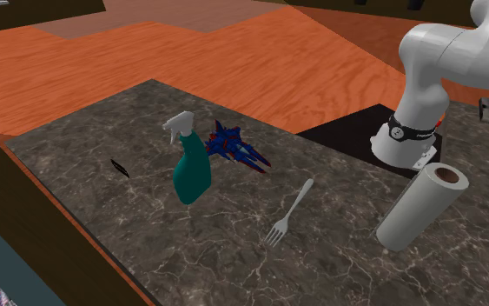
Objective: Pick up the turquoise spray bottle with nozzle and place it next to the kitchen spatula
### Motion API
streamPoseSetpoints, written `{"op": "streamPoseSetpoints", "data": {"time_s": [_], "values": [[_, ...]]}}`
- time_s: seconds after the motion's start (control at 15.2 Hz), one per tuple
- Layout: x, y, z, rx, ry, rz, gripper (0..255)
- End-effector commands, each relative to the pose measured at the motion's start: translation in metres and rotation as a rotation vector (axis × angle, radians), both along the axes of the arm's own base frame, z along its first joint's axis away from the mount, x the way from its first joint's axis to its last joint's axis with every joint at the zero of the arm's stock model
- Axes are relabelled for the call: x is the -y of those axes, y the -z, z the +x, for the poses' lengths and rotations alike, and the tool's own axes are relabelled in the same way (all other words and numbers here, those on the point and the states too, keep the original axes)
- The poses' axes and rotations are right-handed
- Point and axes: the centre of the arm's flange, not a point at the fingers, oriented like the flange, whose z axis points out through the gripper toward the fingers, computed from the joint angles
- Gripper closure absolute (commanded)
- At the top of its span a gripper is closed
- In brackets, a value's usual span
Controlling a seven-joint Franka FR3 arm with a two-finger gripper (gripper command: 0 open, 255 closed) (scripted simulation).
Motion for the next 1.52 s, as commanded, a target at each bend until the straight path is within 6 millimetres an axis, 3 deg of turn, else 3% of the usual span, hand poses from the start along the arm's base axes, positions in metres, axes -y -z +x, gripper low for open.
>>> {"op": "streamPoseSetpoints", "data": {"time_s": [0.0, 0.73, 1.45], "values": [[0.0, 0.0, 0.0, 0.0, 0.0, 0.0, 0], [0.059, 0.058, 0.126, -0.051, -0.141, -0.038, 0], [0.102, 0.121, 0.256, -0.101, -0.281, -0.075, 0]]}}
